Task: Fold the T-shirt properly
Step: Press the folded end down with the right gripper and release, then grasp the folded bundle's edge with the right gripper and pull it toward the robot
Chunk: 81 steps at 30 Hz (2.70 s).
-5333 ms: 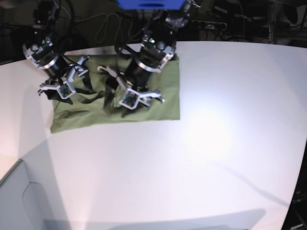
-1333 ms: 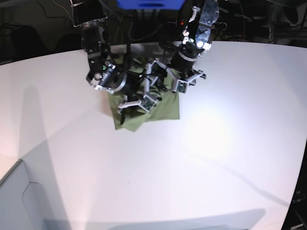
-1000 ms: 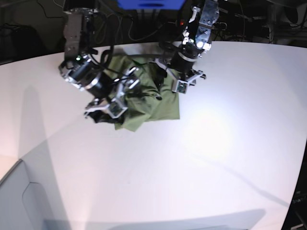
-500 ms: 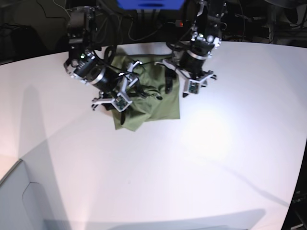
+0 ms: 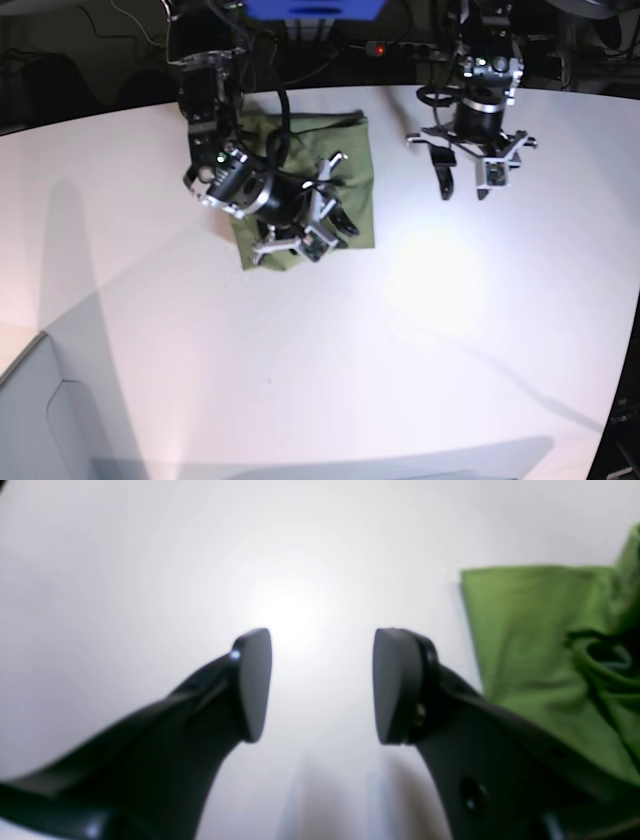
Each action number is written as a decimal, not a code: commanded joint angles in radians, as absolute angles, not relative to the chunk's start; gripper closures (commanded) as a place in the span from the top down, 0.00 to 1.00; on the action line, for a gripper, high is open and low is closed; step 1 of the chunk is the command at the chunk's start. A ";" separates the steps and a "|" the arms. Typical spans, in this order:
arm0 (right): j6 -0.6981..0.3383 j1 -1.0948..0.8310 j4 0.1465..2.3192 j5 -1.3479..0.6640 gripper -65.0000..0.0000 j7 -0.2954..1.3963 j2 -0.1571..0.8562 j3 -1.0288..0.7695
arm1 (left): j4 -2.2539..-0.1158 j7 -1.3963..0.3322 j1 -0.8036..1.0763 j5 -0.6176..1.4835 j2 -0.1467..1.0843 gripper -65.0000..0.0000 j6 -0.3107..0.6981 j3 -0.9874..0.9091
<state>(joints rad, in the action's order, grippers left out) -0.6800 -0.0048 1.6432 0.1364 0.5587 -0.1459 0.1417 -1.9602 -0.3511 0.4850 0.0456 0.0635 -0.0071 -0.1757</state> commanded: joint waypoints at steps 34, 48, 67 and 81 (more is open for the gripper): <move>-0.698 -0.331 1.936 0.120 0.55 0.533 -0.156 -0.183 | -1.980 -0.325 0.506 0.050 0.067 0.48 -0.004 -0.177; -0.698 -0.317 1.847 0.116 0.54 0.533 -0.156 -0.180 | -1.979 -0.323 0.510 0.050 0.067 0.48 -0.004 -0.179; -0.698 -0.392 1.877 0.120 0.05 0.535 -0.087 0.162 | -1.979 -0.329 0.470 0.050 0.062 0.48 -0.004 -0.249; -0.698 -0.392 1.859 0.120 0.07 0.532 0.015 0.306 | -1.968 -0.329 0.458 0.050 0.061 0.48 -0.002 -0.271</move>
